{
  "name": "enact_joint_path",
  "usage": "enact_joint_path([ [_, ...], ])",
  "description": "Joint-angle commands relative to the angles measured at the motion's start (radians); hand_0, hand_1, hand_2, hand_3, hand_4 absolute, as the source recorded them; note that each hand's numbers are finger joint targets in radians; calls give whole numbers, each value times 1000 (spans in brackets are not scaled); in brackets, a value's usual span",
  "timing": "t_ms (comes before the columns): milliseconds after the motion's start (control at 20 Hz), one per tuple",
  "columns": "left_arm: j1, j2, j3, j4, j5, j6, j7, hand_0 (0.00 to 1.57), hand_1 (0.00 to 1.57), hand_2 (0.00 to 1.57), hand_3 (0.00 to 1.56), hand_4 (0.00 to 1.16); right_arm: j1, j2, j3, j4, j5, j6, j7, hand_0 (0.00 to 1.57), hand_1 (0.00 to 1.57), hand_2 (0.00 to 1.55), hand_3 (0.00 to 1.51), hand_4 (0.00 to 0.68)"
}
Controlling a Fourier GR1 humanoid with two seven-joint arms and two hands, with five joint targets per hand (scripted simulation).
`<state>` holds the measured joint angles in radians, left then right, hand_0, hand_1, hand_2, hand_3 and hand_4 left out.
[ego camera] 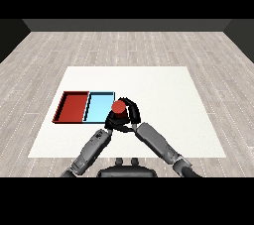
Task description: Pick the red can and put it in the red box
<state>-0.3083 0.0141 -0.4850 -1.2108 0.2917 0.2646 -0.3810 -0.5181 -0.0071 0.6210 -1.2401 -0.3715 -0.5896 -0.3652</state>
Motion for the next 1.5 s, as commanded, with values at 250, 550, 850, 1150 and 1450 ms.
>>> enact_joint_path([
  [250,-16,-14,31,54,55,195,17,1571,1571,1564,1486,988,-47,7,27,4,-33,-18,12,1479,1479,1455,1367,632],
  [550,-94,-13,-16,120,34,315,49,1550,1550,1505,1410,912,-61,7,69,-19,-48,-62,28,1535,1535,1459,1376,606],
  [850,-57,-13,-52,27,25,405,45,1571,1571,1520,1413,937,26,6,34,-75,4,-6,35,1437,1437,1442,1379,622],
  [1150,-86,-13,5,33,-22,395,59,1571,1571,1529,1455,1118,26,4,48,-98,34,-42,77,0,0,0,0,0],
  [1450,-50,-14,-45,19,-7,458,32,1571,1571,1529,1455,1118,-17,7,-18,-94,107,9,159,0,0,0,0,0],
])
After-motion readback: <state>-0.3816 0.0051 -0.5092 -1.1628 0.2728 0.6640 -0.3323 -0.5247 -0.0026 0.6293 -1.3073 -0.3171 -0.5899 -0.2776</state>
